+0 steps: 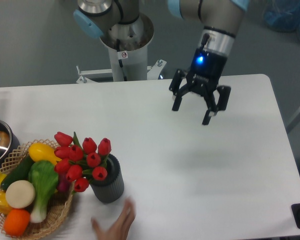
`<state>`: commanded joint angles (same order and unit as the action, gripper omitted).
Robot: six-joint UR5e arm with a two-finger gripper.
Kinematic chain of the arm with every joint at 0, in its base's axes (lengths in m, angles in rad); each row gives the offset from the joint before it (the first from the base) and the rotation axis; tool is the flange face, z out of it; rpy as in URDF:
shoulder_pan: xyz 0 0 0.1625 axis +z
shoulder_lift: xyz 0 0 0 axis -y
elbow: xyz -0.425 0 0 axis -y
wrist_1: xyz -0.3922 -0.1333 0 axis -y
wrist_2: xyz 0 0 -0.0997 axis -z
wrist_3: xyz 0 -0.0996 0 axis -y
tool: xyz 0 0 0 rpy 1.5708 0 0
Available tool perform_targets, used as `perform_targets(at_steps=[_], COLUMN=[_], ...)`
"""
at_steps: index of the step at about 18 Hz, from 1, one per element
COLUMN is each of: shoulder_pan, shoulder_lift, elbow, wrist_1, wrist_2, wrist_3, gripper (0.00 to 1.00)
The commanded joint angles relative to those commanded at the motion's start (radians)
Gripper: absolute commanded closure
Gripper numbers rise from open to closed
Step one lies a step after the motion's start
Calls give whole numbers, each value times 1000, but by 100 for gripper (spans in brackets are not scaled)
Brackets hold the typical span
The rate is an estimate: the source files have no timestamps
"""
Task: Insert the flowers into the vase
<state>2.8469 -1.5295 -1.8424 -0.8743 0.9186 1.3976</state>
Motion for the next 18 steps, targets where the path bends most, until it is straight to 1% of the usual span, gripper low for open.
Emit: perform_targets(at_steps=[3, 7, 9, 11, 12, 13, 14, 15, 17, 18], shoulder_pan=[23, 22, 23, 25, 23, 23, 25, 28, 32, 41], shoulder_lift=[40, 61, 74, 74, 69, 65, 63, 63, 68, 72], elbow=[11, 45, 63, 101, 135, 165, 187, 199, 206, 204], wrist_1=[-67, -184, -241, -325, -380, -441, -489, -521, -543, -546], wrist_2=[97, 205, 258, 295, 311, 339, 377, 414, 463, 471], wrist_3=[20, 107, 113, 115, 124, 153, 203, 269, 358, 375], gripper=[0, 0, 0, 0, 0, 0, 0, 0, 0, 0])
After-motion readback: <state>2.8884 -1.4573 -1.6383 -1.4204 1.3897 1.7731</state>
